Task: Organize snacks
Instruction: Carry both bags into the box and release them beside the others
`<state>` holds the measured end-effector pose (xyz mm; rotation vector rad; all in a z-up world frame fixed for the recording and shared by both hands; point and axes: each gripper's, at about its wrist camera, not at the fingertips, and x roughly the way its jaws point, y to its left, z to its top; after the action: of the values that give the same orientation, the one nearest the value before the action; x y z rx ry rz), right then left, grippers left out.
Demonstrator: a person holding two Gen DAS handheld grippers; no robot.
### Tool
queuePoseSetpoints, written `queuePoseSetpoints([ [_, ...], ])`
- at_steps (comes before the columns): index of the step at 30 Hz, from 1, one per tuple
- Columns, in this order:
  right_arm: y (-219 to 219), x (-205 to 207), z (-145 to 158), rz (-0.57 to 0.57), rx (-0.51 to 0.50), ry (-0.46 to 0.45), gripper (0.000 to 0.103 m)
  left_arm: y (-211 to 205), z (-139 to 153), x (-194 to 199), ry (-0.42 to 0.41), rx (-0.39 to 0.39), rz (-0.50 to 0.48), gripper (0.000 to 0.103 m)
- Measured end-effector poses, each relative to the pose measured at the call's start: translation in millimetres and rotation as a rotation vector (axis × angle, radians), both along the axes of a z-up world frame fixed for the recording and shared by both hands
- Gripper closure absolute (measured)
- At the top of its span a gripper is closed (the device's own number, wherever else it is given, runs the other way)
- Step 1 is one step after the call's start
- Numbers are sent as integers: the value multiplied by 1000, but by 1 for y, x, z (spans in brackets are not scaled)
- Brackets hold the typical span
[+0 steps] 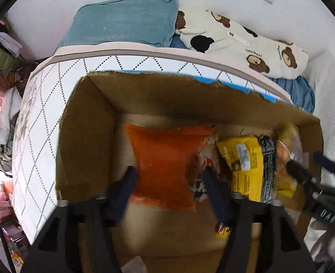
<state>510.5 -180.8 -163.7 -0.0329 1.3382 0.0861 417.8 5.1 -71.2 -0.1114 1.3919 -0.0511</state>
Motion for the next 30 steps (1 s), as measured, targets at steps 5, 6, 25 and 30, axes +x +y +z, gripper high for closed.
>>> queuePoseSetpoints([
  [5, 5, -9, -8, -12, 13, 9, 6, -3, 0, 2, -14, 11, -14, 6],
  [6, 6, -13, -6, -15, 17, 10, 6, -4, 0, 1, -15, 9, -17, 4],
  [25, 7, -109, 19, -82, -4, -88, 6, -8, 14, -65, -116, 41, -35, 4],
  [30, 9, -141, 42, -76, 6, -149, 6, -7, 35, -98, -197, 48, -45, 4],
])
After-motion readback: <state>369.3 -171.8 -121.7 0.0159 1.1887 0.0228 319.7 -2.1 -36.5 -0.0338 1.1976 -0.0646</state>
